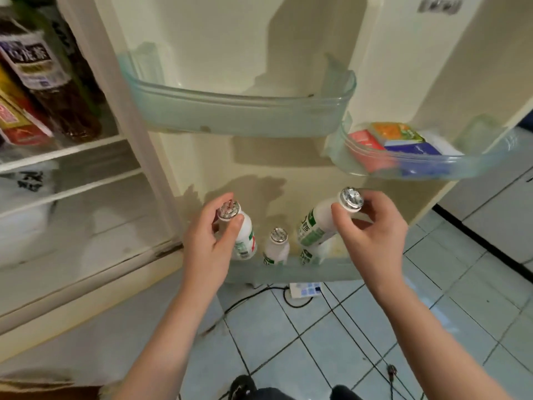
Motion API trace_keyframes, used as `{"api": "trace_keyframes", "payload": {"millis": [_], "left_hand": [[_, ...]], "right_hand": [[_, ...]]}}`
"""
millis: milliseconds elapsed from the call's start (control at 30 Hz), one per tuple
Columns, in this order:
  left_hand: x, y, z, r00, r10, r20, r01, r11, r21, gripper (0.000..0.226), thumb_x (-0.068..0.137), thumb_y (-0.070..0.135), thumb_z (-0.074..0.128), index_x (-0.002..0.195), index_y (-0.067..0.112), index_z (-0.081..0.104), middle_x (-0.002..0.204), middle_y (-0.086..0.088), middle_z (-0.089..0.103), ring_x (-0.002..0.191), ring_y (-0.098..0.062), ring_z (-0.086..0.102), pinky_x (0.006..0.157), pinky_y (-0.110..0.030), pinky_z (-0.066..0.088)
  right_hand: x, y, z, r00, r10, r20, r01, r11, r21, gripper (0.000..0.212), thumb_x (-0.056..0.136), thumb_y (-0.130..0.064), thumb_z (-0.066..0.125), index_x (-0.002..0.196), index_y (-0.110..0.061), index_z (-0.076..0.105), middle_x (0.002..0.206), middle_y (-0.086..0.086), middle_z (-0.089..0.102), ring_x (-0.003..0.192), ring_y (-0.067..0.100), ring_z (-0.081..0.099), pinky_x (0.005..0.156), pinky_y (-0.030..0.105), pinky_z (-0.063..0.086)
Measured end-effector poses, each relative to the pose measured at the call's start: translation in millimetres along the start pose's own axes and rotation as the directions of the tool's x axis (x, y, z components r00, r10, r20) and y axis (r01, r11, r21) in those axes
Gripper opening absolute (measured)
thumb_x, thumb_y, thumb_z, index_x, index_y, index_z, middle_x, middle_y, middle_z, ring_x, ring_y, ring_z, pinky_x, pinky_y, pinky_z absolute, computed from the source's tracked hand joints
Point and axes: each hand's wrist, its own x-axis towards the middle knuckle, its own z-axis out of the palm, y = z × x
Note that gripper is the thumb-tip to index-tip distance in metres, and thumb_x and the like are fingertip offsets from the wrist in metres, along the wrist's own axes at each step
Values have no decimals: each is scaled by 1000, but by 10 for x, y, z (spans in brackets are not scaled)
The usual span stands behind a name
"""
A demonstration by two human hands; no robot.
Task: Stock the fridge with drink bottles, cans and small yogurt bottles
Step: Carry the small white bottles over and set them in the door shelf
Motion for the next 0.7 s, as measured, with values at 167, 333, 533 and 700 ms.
{"api": "trace_keyframes", "payload": {"millis": [167, 333, 533, 700], "left_hand": [[242, -321, 49, 995, -35, 98, 33, 999, 29, 34, 84, 29, 60, 106, 54, 54, 109, 27, 61, 104, 2, 59, 88, -10, 43], [322, -569, 77, 982, -77, 175, 62, 994, 93, 43, 90, 12, 62, 107, 50, 51, 111, 23, 58, 102, 9, 56, 86, -5, 40], [338, -708, 113, 959, -153, 239, 111, 978, 178, 35, 90, 11, 61, 114, 36, 52, 109, 21, 57, 102, 2, 55, 88, -14, 39], [335, -742, 85, 947, -147, 285, 89, 974, 206, 35, 90, 12, 60, 115, 35, 52, 113, 17, 59, 103, 6, 54, 90, -14, 40]], "right_hand": [[200, -32, 291, 998, -8, 68, 15, 995, -95, 22, 68, -33, 66, 87, -34, 56, 80, -24, 58, 83, -10, 59, 64, 7, 47], [336, 98, 521, 955, -30, 295, 105, 964, -243, 18, 72, -22, 73, 87, -22, 62, 81, -12, 63, 78, 5, 60, 70, 19, 49], [388, 368, 604, 886, 159, 436, 104, 848, -519, 21, 67, -35, 72, 86, -33, 63, 85, -13, 66, 80, 9, 61, 66, 28, 49], [381, 527, 633, 829, 274, 487, 64, 820, -569, 20, 69, -28, 71, 88, -25, 66, 85, -6, 68, 82, 14, 63, 72, 32, 52]]}}
